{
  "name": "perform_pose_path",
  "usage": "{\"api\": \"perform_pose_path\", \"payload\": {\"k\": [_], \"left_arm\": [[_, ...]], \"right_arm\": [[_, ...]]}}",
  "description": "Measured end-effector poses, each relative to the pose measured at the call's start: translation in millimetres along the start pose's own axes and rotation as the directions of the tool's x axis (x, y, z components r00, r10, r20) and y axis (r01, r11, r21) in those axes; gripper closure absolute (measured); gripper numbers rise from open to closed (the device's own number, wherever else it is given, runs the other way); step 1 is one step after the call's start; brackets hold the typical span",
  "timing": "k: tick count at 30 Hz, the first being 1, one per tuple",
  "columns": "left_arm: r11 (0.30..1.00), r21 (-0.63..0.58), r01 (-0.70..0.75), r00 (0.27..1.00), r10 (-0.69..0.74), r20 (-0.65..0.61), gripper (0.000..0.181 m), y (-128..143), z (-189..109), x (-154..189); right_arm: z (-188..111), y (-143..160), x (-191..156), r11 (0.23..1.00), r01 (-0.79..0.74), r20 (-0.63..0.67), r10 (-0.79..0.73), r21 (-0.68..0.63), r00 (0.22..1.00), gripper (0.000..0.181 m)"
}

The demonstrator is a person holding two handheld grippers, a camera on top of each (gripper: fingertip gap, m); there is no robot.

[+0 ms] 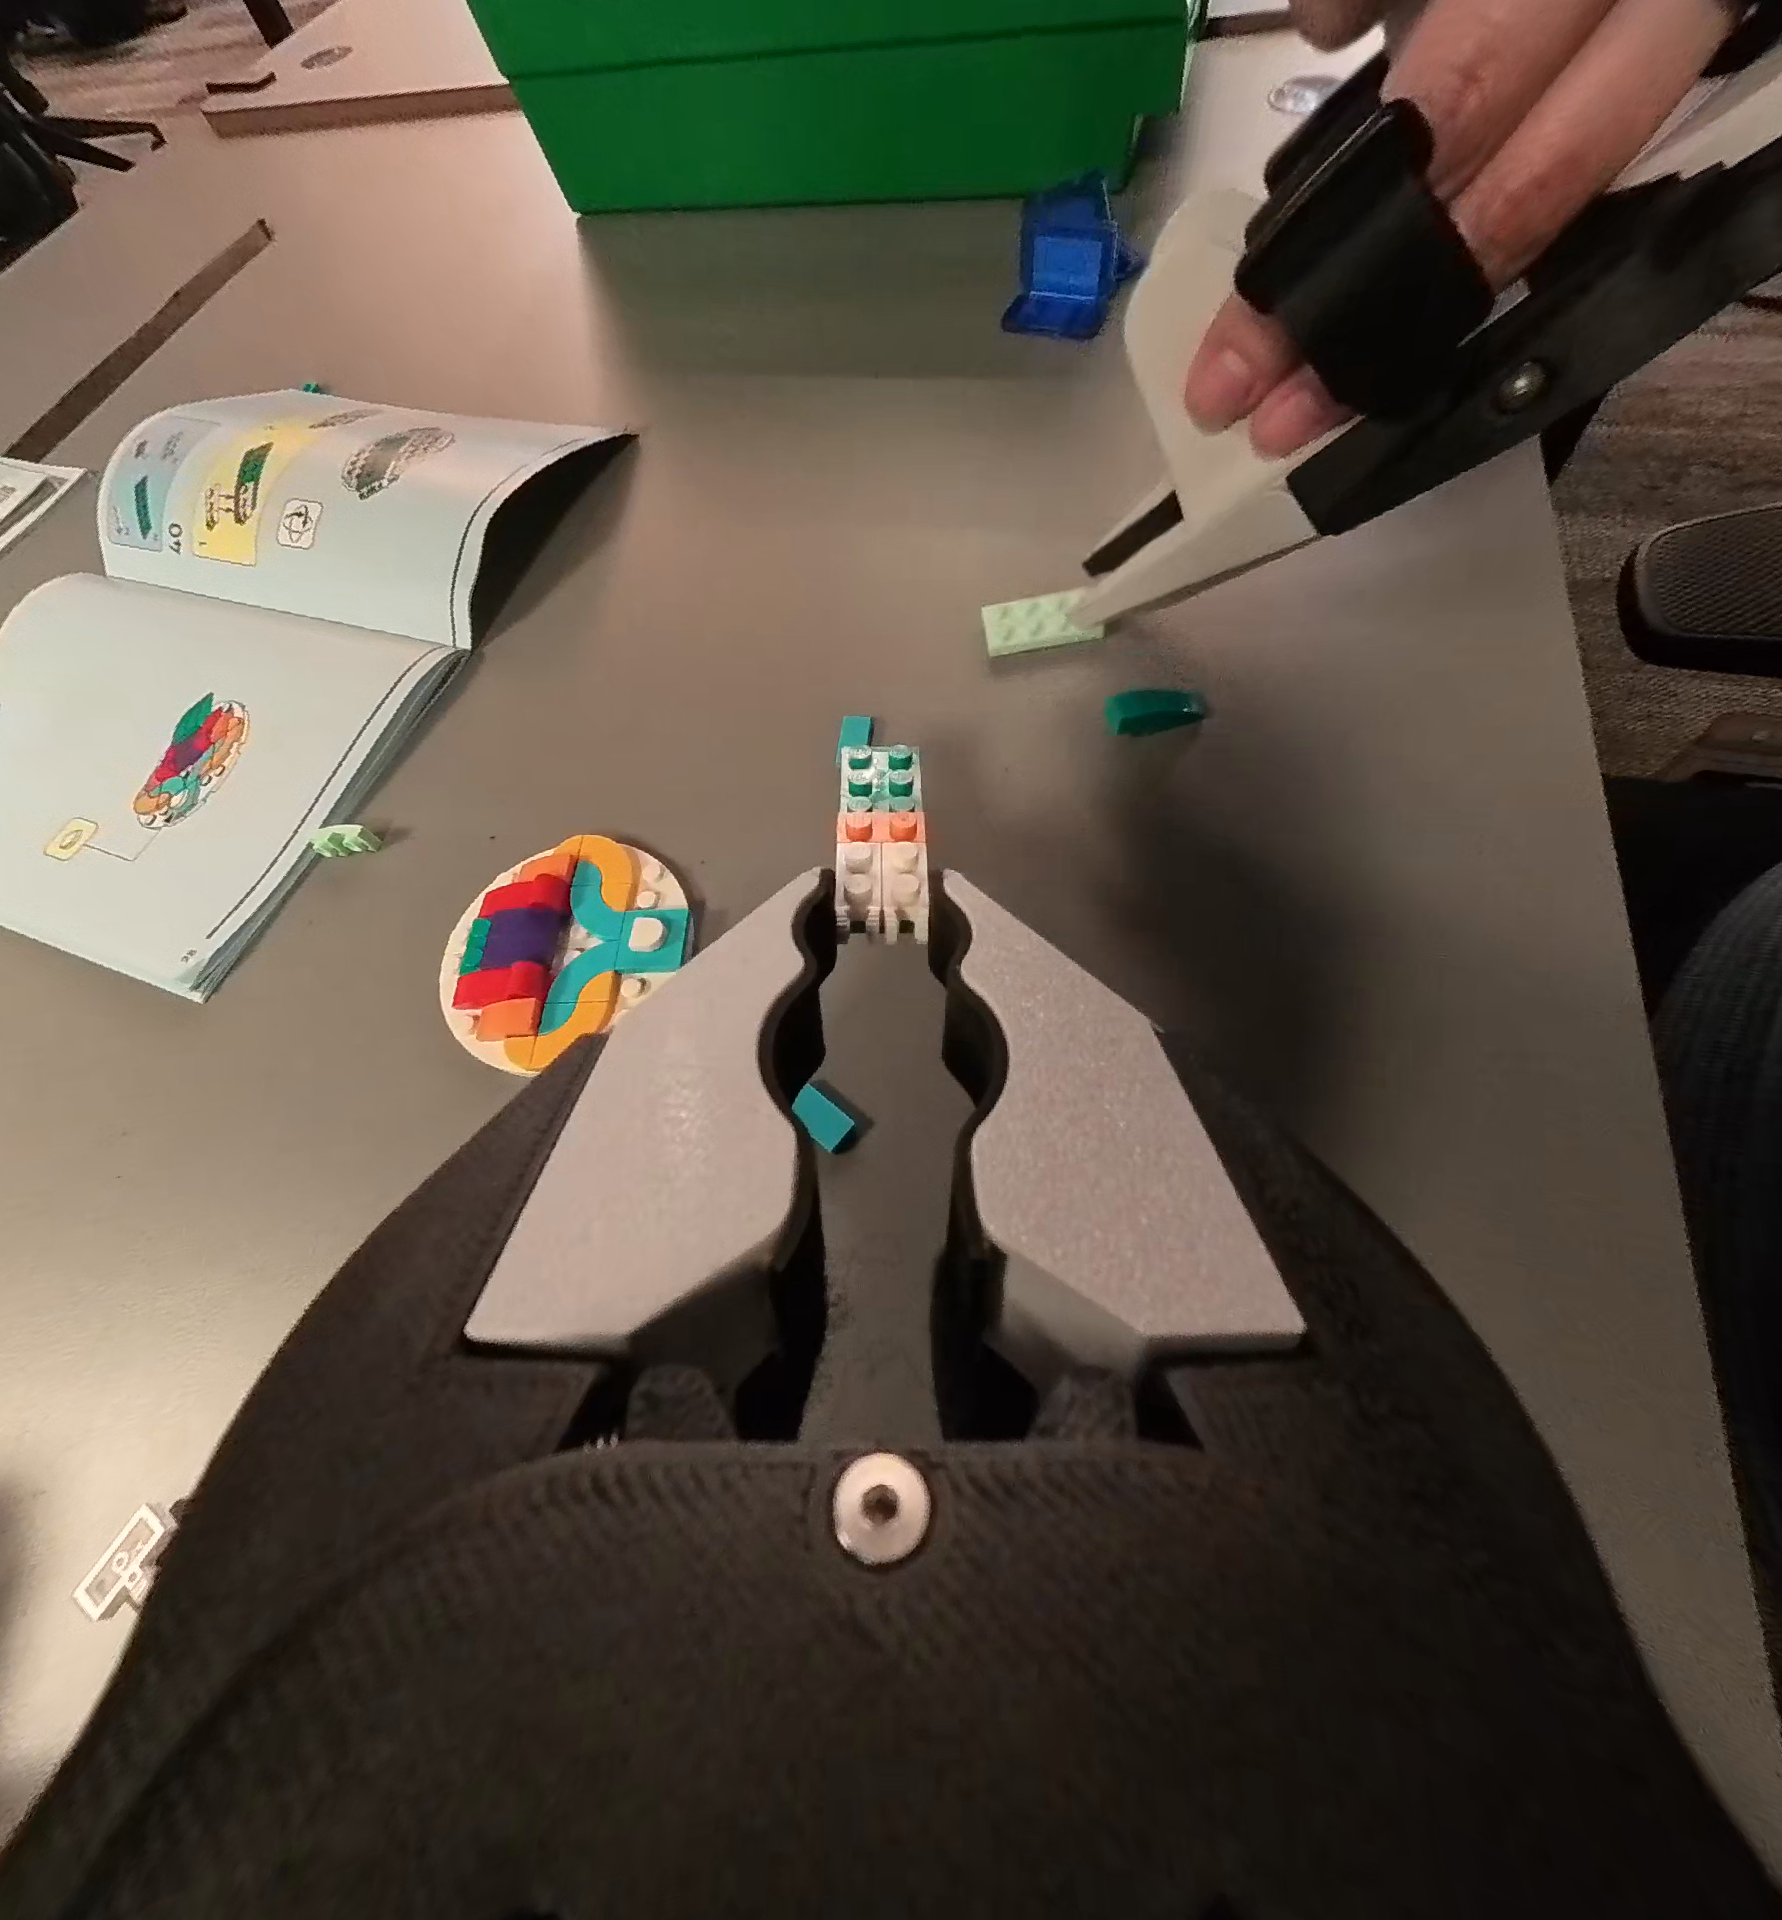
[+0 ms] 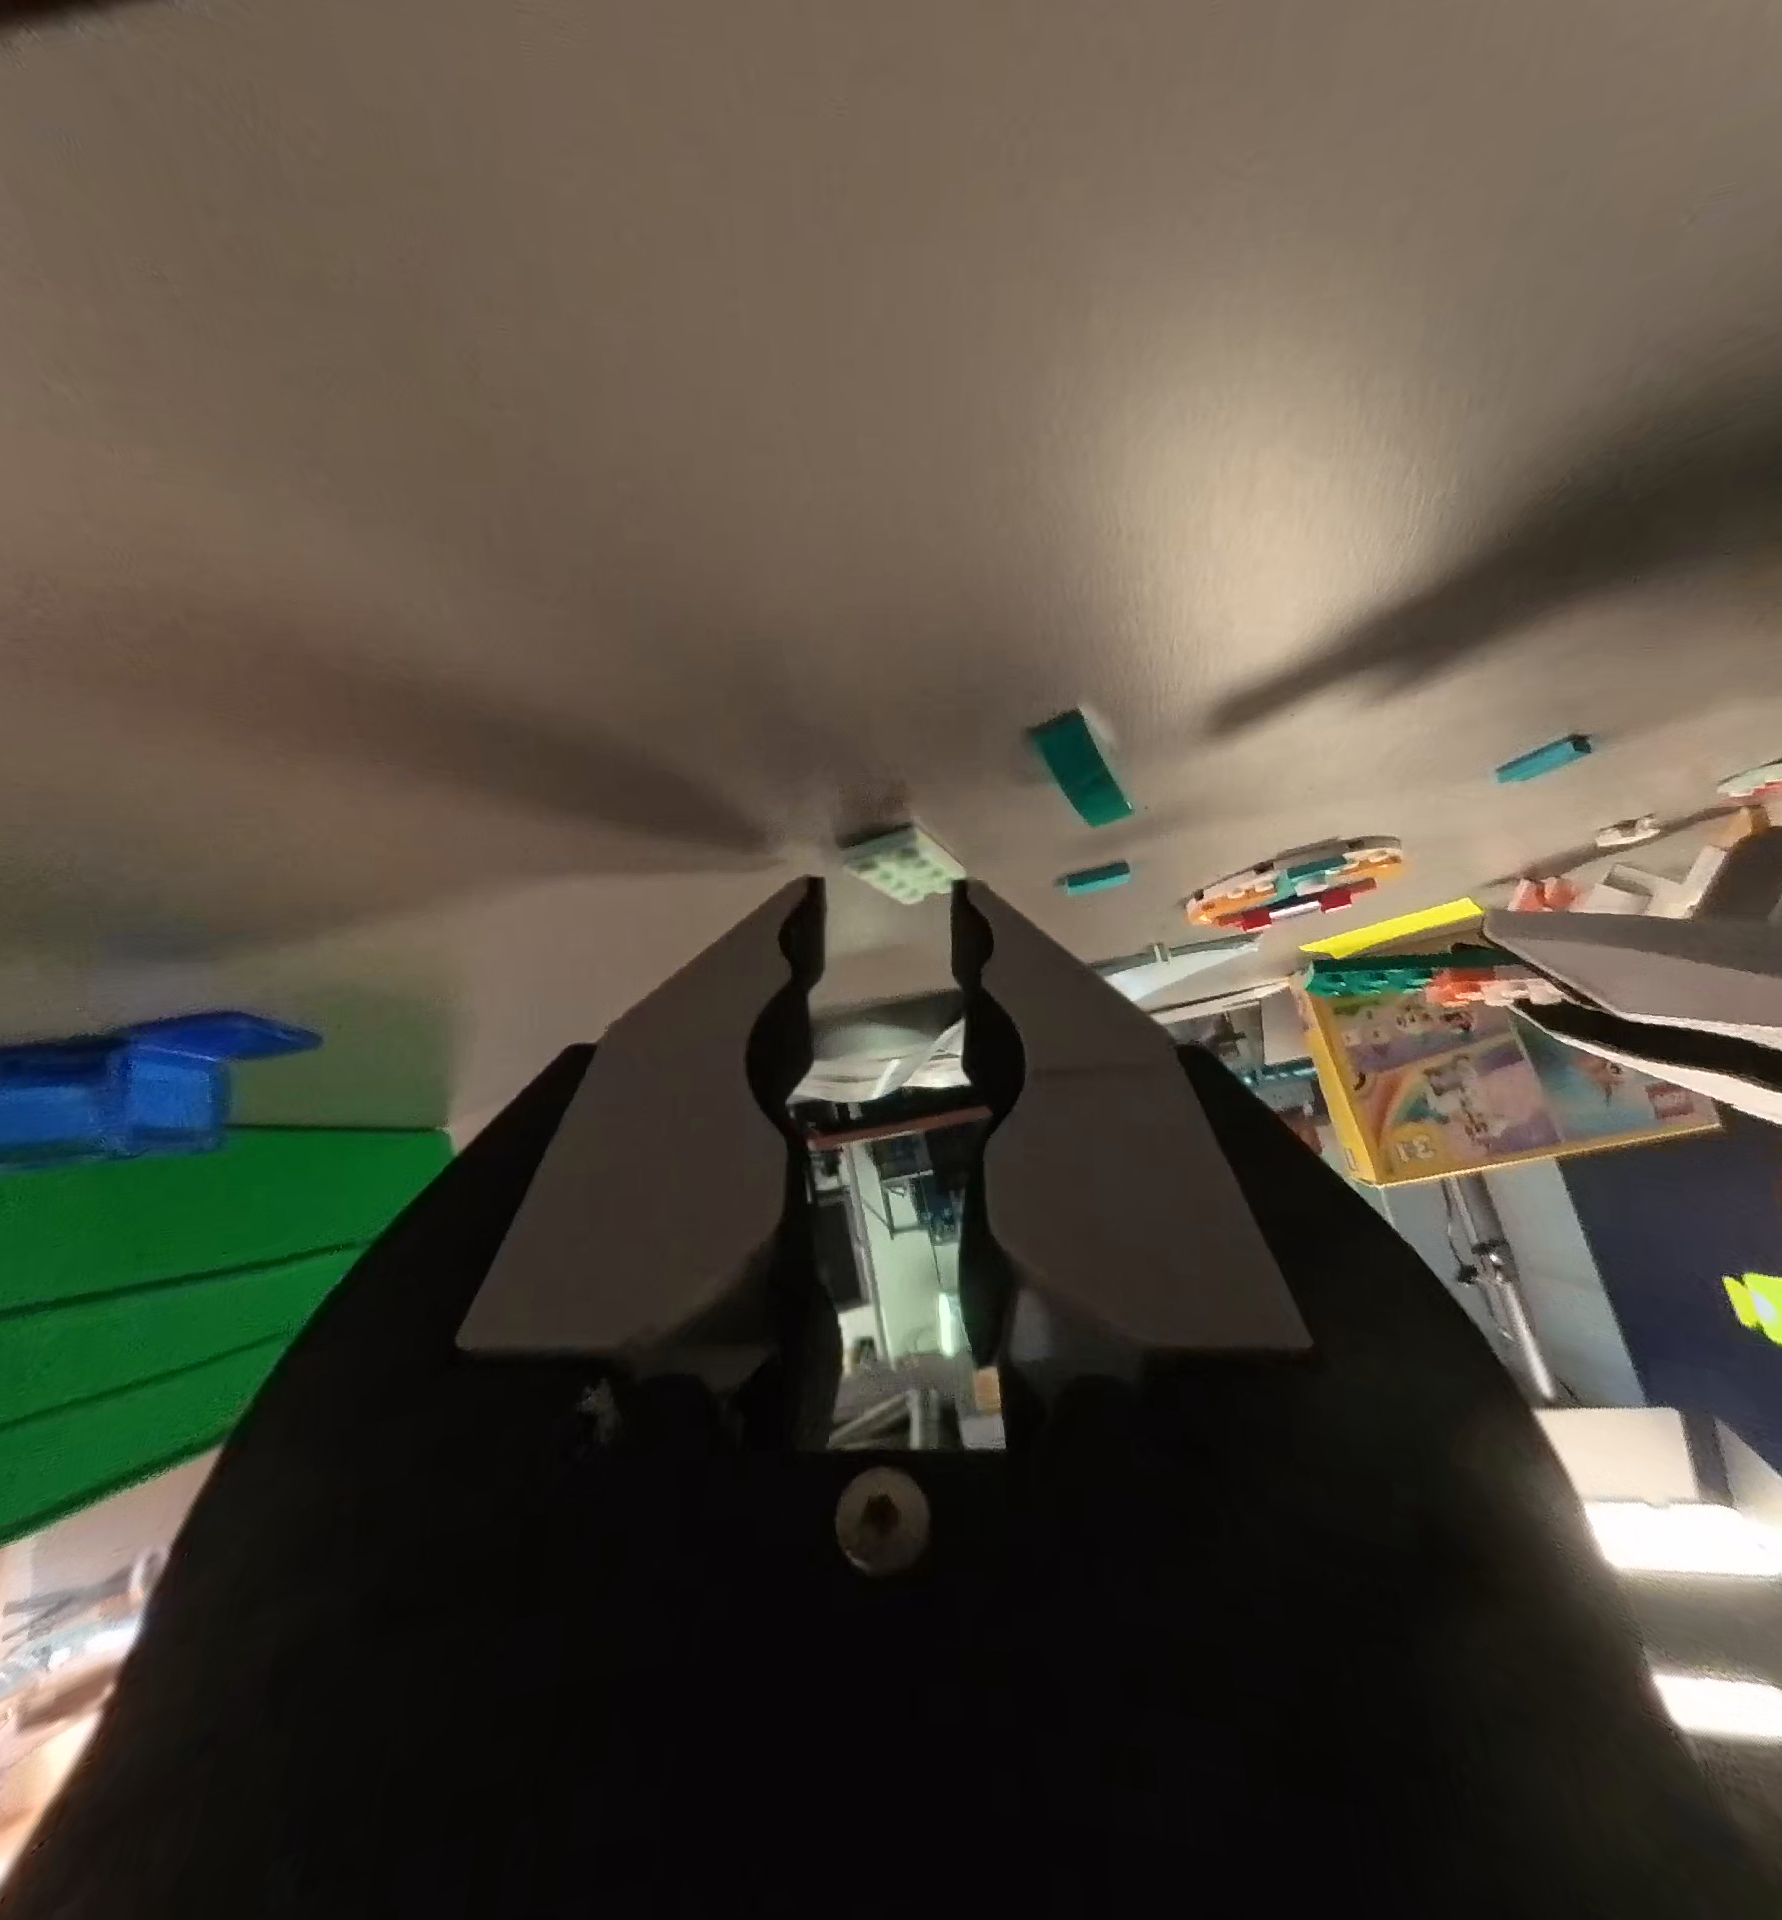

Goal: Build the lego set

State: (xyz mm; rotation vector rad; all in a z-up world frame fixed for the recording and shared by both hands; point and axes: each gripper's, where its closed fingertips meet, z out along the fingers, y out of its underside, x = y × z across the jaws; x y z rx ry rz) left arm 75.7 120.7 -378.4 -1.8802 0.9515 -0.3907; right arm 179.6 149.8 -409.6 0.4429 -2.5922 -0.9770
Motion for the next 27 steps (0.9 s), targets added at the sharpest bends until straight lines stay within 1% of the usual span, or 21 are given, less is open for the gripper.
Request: {"api": "perform_pose_path", "payload": {"k": [2, 3, 5, 6, 7, 8, 9, 10, 11, 12, 13, 14, 15, 16, 18, 20, 22, 24, 27], "left_arm": [[1.000, 0.003, -0.002, 1.000, 0.002, 0.001, 0.166, -1, -1, 0], [1.000, 0.004, -0.003, 1.000, 0.003, 0.003, 0.166, -1, -1, 0], [1.000, 0.008, -0.003, 1.000, 0.003, 0.007, 0.166, -2, -2, -1], [1.000, 0.012, -0.003, 1.000, 0.003, 0.009, 0.166, -2, -3, -1], [1.000, 0.018, -0.003, 1.000, 0.003, 0.012, 0.166, -3, -4, -2], [1.000, 0.022, -0.003, 1.000, 0.003, 0.014, 0.166, -4, -5, -2], [1.000, 0.025, -0.003, 1.000, 0.003, 0.016, 0.166, -5, -5, -2], [1.000, 0.028, -0.003, 1.000, 0.003, 0.019, 0.166, -5, -6, -3], [1.000, 0.031, -0.003, 1.000, 0.002, 0.020, 0.166, -6, -6, -3], [0.999, 0.034, -0.002, 1.000, 0.001, 0.021, 0.166, -7, -7, -3], [0.999, 0.035, -0.002, 1.000, 0.001, 0.022, 0.166, -7, -7, -3], [0.999, 0.035, -0.001, 1.000, 0.000, 0.022, 0.166, -7, -7, -4], [0.999, 0.033, -0.001, 1.000, 0.000, 0.023, 0.166, -6, -6, -4], [1.000, 0.031, -0.001, 1.000, 0.000, 0.023, 0.166, -6, -6, -4], [1.000, 0.029, 0.000, 1.000, -0.001, 0.020, 0.166, -5, -5, -3], [1.000, 0.029, 0.002, 1.000, -0.002, 0.014, 0.166, -5, -4, -2], [1.000, 0.024, 0.004, 1.000, -0.004, 0.006, 0.166, -4, -3, -1], [1.000, 0.018, 0.004, 1.000, -0.004, -0.001, 0.166, -3, -1, 0], [1.000, 0.015, 0.003, 1.000, -0.003, -0.008, 0.166, -3, 0, 2]], "right_arm": [[-1, -2, -2, 0.998, -0.053, -0.002, 0.053, 0.019, 0.999, 0.153], [-1, -1, -5, 0.993, -0.111, 0.006, 0.111, 0.031, 0.994, 0.151], [1, 3, -13, 0.954, -0.293, 0.013, 0.293, 0.066, 0.956, 0.159], [2, 8, -19, 0.896, -0.437, 0.024, 0.437, 0.081, 0.899, 0.161], [5, 14, -26, 0.795, -0.601, 0.042, 0.600, 0.083, 0.799, 0.160], [7, 21, -34, 0.658, -0.749, 0.061, 0.747, 0.076, 0.662, 0.157], [8, 27, -40, 0.493, -0.867, 0.081, 0.864, 0.070, 0.497, 0.153], [7, 30, -42, 0.294, -0.953, 0.106, 0.948, 0.076, 0.301, 0.152], [4, 30, -38, 0.067, -0.992, 0.146, 0.986, 0.106, 0.082, 0.152], [-2, 28, -28, -0.174, -0.973, 0.219, 0.966, 0.150, -0.139, 0.153], [-8, 26, -15, -0.402, -0.898, 0.307, 0.890, 0.179, -0.337, 0.154], [-13, 25, -3, -0.583, -0.791, 0.389, 0.783, 0.185, -0.485, 0.155], [-15, 25, 3, -0.707, -0.687, 0.434, 0.678, 0.166, -0.593, 0.155], [-12, 23, 3, -0.776, -0.616, 0.436, 0.605, 0.135, -0.666, 0.155], [-3, 17, 1, -0.832, -0.544, 0.403, 0.536, 0.104, -0.742, 0.155], [4, 12, 2, -0.857, -0.505, 0.377, 0.505, 0.106, -0.777, 0.154], [9, 6, 4, -0.861, -0.500, 0.365, 0.497, 0.094, -0.787, 0.153], [9, 4, 4, -0.847, -0.524, 0.339, 0.520, 0.089, -0.784, 0.154], [10, 3, 5, -0.803, -0.590, 0.301, 0.584, 0.081, -0.754, 0.167]]}}
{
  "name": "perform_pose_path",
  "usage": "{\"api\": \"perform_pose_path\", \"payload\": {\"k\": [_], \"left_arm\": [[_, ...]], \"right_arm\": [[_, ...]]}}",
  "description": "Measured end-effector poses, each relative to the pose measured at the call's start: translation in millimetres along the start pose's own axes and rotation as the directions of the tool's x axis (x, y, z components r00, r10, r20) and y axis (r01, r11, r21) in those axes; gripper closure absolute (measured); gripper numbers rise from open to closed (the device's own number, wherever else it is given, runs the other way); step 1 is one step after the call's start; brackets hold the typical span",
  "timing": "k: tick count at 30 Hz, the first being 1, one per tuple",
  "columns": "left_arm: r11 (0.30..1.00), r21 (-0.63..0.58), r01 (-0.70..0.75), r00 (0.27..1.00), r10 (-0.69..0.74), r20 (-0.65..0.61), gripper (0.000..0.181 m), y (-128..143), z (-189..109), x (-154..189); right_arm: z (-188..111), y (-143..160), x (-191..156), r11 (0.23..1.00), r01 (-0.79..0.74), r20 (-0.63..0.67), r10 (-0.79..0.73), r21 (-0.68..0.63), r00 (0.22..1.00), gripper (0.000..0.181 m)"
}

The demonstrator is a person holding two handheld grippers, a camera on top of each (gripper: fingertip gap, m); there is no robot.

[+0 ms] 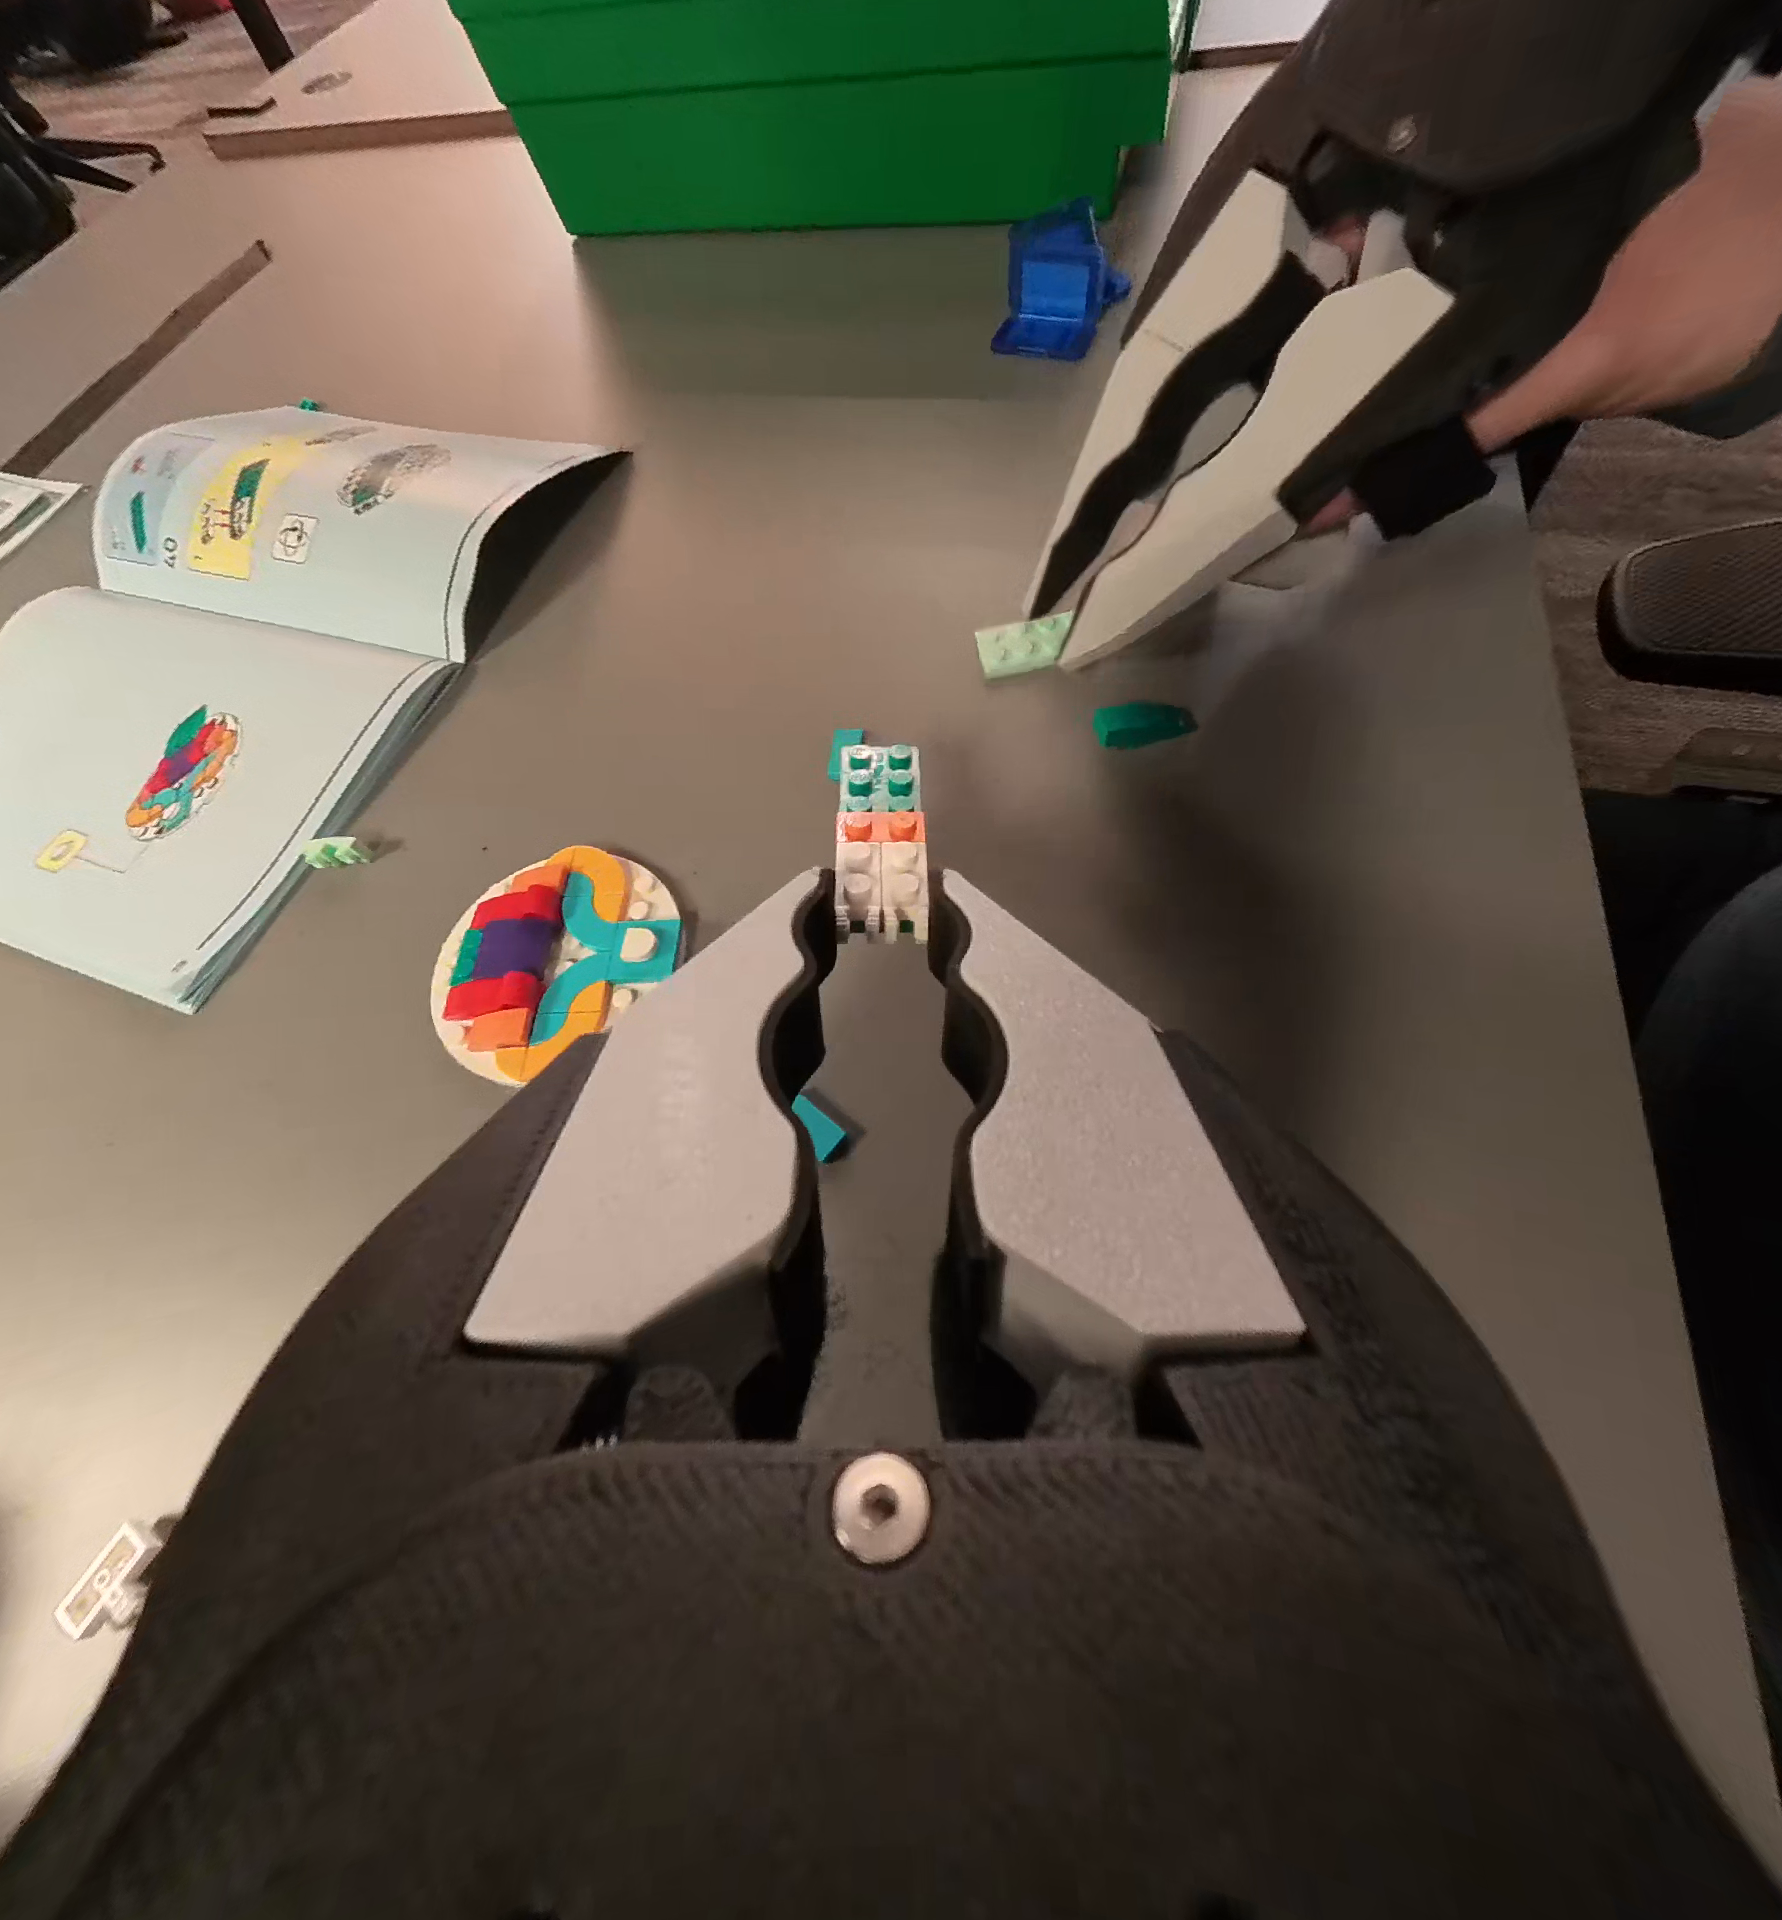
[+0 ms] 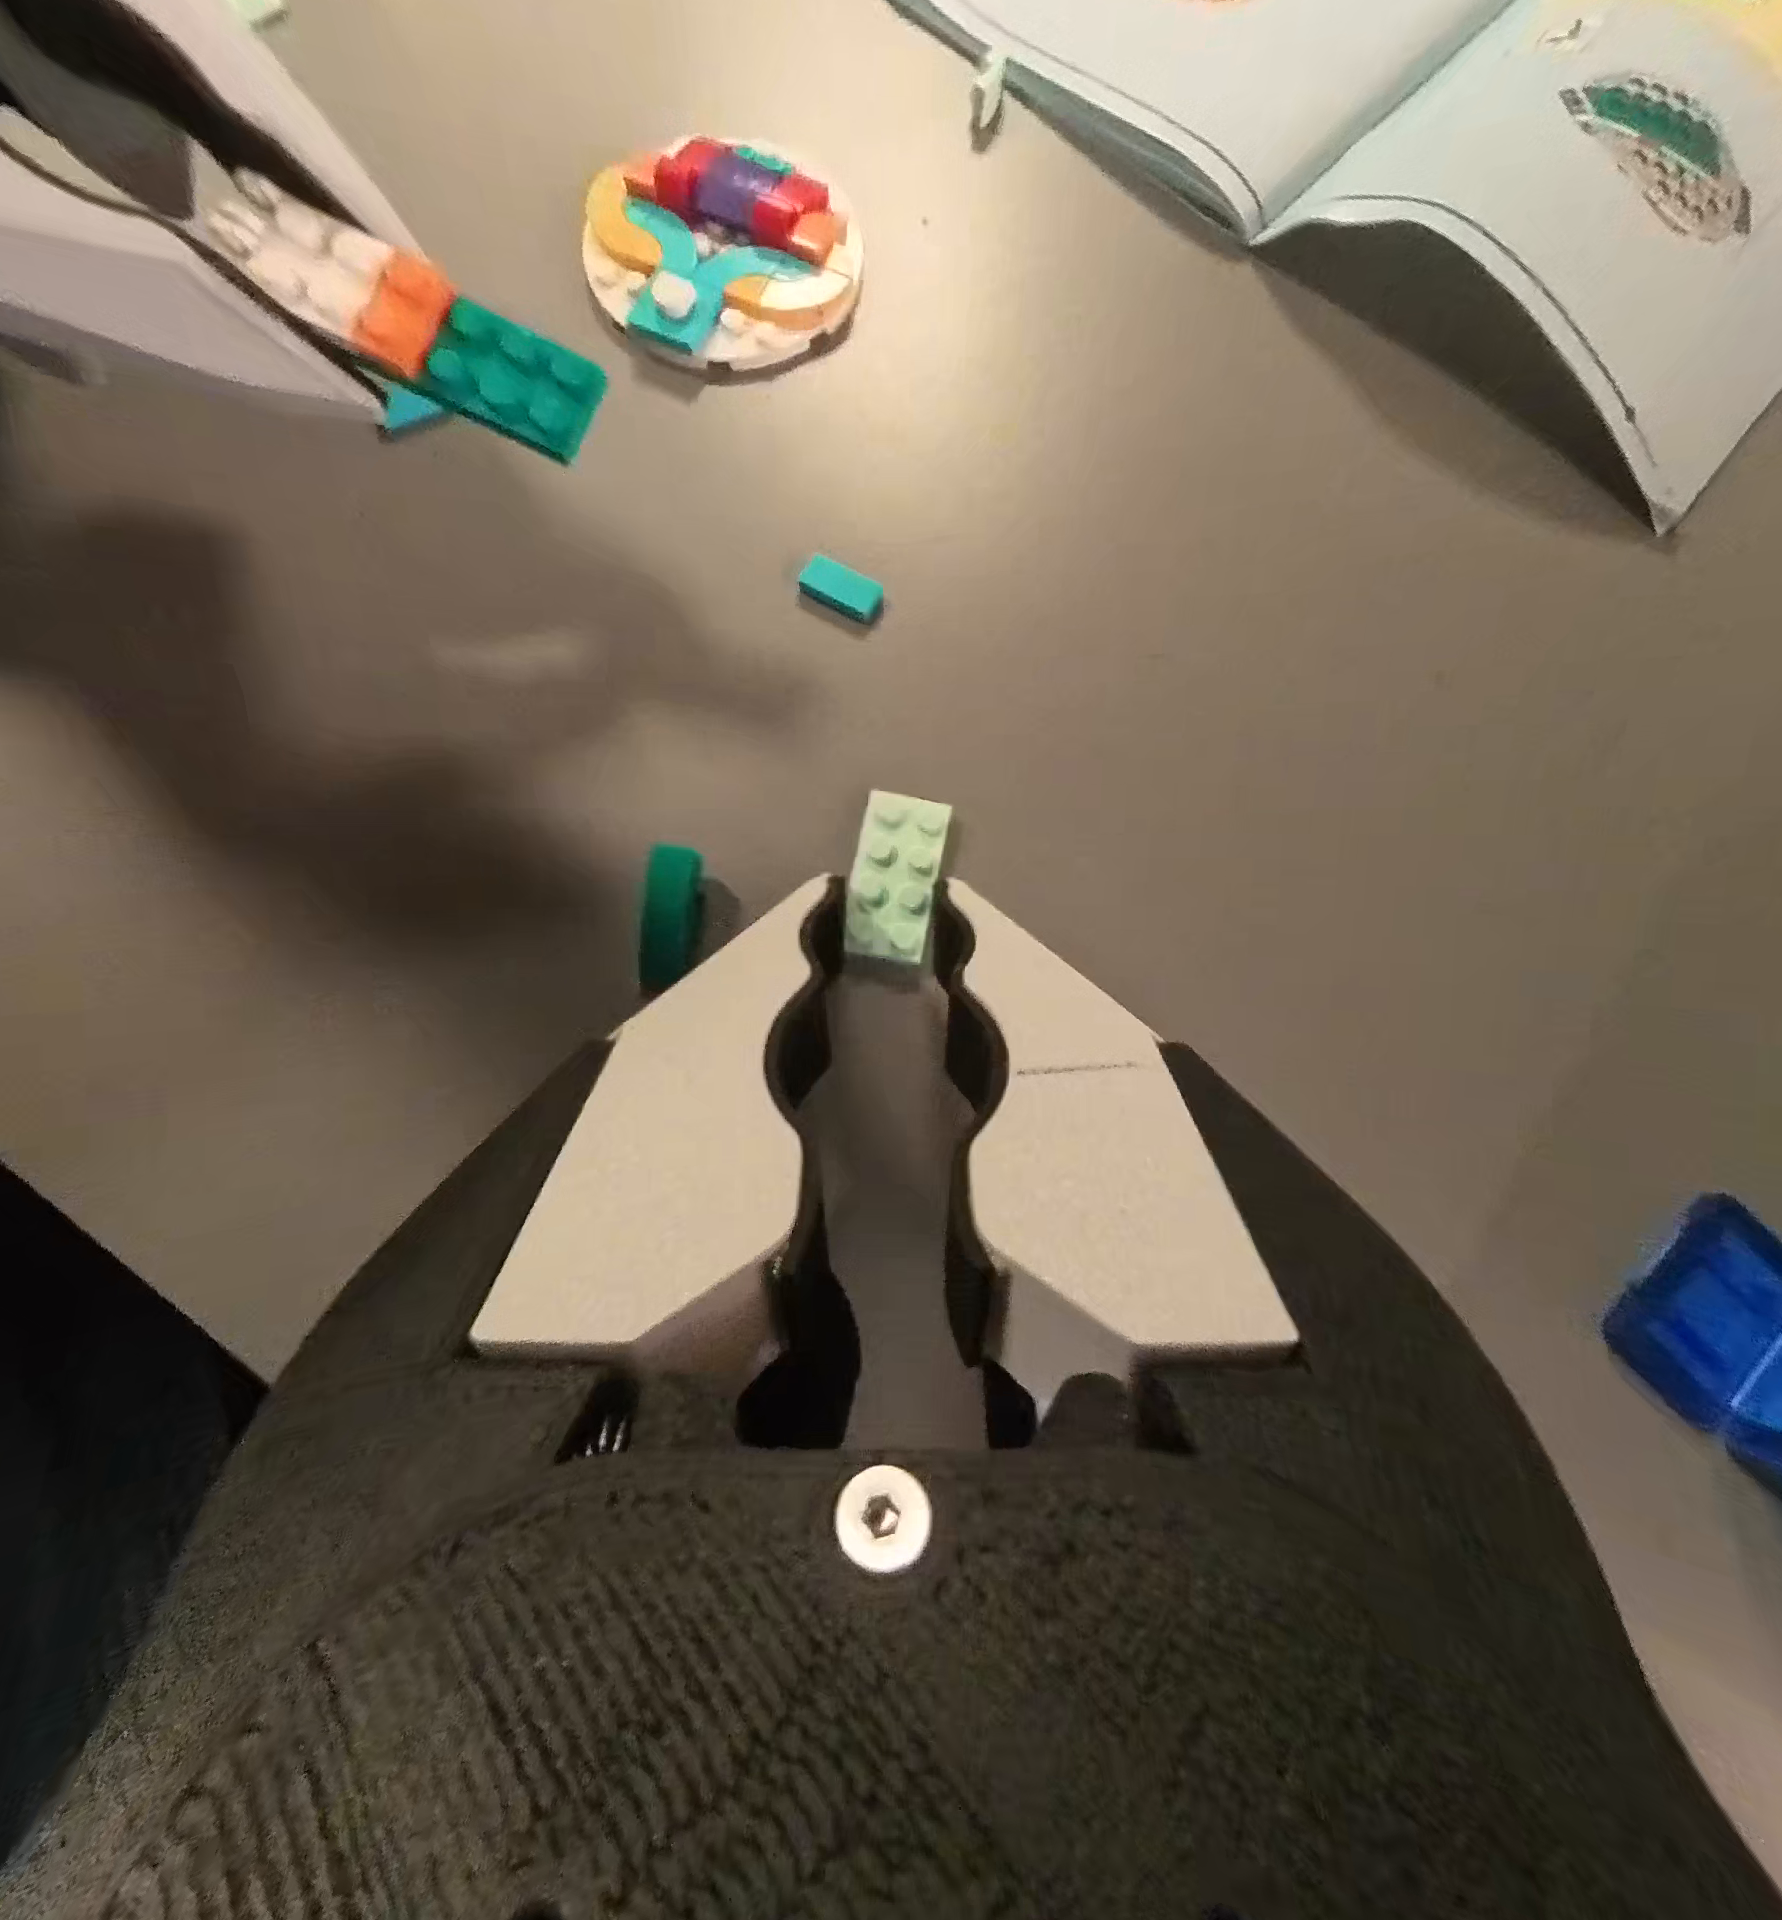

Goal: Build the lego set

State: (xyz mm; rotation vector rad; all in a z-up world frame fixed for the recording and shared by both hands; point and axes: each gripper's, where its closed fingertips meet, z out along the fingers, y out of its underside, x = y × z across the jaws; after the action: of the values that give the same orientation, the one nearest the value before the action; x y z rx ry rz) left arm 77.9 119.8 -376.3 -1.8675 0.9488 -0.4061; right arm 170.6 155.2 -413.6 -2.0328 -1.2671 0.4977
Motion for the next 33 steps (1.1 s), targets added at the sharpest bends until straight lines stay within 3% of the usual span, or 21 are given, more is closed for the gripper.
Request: {"api": "perform_pose_path", "payload": {"k": [4, 6, 9, 12, 18, 26, 33], "left_arm": [[1.000, 0.007, 0.008, 1.000, -0.008, -0.024, 0.166, -1, 1, 3], [1.000, 0.013, -0.013, 0.999, 0.014, -0.049, 0.166, -1, 1, 8], [0.999, -0.002, -0.044, 0.995, 0.044, -0.084, 0.166, 3, 4, 15], [0.997, 0.073, -0.025, 0.990, 0.035, -0.140, 0.166, -8, 0, 23], [0.966, 0.256, 0.027, 0.973, 0.034, -0.230, 0.166, -35, -18, 33], [0.950, 0.309, 0.053, 0.974, 0.018, -0.225, 0.166, -43, -26, 28], [0.953, 0.298, 0.049, 0.975, 0.019, -0.222, 0.166, -42, -25, 29]], "right_arm": [[1, 0, -6, 0.996, 0.063, 0.112, -0.056, -0.064, 0.992, 0.168], [-2, -8, -9, 0.991, 0.133, 0.203, -0.124, -0.028, 0.971, 0.168], [-18, -36, -31, 0.961, 0.249, 0.372, -0.276, 0.119, 0.886, 0.168], [-33, -59, -51, 0.902, 0.367, 0.460, -0.432, 0.227, 0.776, 0.167], [-55, -87, -69, 0.857, 0.449, 0.618, -0.499, 0.251, 0.607, 0.168], [-50, -90, -74, 0.791, 0.600, 0.672, -0.510, 0.121, 0.537, 0.167], [-46, -88, -73, 0.762, 0.640, 0.674, -0.523, 0.095, 0.522, 0.167]]}}
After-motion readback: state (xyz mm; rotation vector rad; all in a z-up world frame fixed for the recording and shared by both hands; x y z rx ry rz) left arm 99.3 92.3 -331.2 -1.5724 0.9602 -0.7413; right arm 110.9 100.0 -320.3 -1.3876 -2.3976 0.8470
